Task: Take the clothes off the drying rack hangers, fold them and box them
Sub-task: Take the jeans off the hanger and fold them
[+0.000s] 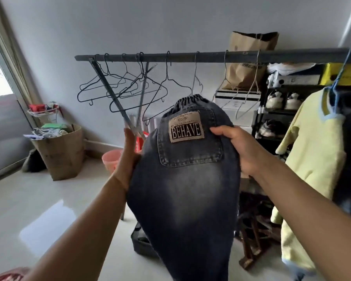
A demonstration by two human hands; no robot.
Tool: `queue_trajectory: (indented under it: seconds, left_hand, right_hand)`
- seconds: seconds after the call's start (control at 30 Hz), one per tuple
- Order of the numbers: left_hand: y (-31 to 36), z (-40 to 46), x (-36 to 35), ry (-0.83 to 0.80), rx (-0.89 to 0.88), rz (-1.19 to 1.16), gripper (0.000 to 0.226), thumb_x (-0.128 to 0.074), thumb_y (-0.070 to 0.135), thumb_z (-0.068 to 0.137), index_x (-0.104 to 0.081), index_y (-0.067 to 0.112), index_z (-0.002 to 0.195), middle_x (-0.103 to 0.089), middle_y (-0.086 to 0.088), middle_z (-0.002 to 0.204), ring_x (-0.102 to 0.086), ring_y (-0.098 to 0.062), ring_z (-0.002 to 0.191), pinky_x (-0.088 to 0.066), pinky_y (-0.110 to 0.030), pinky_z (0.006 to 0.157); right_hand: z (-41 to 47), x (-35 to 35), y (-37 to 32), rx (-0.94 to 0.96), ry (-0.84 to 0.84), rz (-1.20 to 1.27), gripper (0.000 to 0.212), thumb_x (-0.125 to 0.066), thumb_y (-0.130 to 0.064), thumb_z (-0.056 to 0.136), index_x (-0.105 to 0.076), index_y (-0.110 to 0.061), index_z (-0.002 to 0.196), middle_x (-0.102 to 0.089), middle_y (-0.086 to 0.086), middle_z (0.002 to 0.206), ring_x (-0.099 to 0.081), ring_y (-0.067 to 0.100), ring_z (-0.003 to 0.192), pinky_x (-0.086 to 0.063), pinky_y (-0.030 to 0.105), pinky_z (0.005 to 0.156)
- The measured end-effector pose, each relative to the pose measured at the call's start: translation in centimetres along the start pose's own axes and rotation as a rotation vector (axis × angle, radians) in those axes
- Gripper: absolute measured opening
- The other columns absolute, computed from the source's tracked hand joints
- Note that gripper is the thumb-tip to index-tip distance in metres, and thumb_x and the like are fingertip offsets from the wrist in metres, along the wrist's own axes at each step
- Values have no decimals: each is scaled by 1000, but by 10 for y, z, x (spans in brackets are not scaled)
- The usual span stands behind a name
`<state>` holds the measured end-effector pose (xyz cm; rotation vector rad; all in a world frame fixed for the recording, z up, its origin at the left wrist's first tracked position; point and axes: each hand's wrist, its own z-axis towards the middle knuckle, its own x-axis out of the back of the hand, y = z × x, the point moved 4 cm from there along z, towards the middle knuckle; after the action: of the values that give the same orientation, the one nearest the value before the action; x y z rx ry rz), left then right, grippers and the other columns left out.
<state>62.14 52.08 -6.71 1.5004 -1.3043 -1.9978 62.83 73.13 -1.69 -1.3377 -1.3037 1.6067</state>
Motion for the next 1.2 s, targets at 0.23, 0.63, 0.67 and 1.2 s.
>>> queue_trajectory:
  seconds: [0.23, 0.63, 0.67, 1.2]
  left_hand:
    - [42, -6, 32, 264, -45, 276, 40, -70, 21, 78, -68, 12, 117, -72, -13, 104, -69, -23, 84, -56, -36, 85]
    - [73, 6, 64, 417, 74, 434, 41, -75, 10, 74, -68, 4, 114, -72, -22, 103, -70, -33, 89, -57, -45, 85]
    - [74, 9, 66, 463, 102, 467, 38, -75, 10, 75, -69, 3, 112, -73, -21, 100, -71, -32, 86, -57, -45, 84]
    - [69, 37, 59, 340, 359, 532, 52, -75, 24, 66, -67, 5, 114, -70, -17, 109, -66, -31, 95, -51, -43, 96]
  right_hand:
    - [33, -23, 21, -123, 76, -41, 16, -61, -19, 89, -72, -8, 96, -75, 9, 87, -71, 21, 71, -57, 30, 67]
    - [63, -32, 31, 24, 244, -149, 27, -77, -1, 70, -67, 1, 96, -72, 18, 91, -69, 32, 83, -57, 35, 70]
    - [66, -32, 32, 48, 303, -169, 36, -80, -3, 68, -66, 1, 101, -71, 18, 97, -68, 34, 90, -57, 38, 76]
    - [71, -87, 31, 136, -179, -1789, 142, -80, -67, 55, 20, -34, 150, -1, -5, 163, -11, 17, 149, -14, 48, 120]
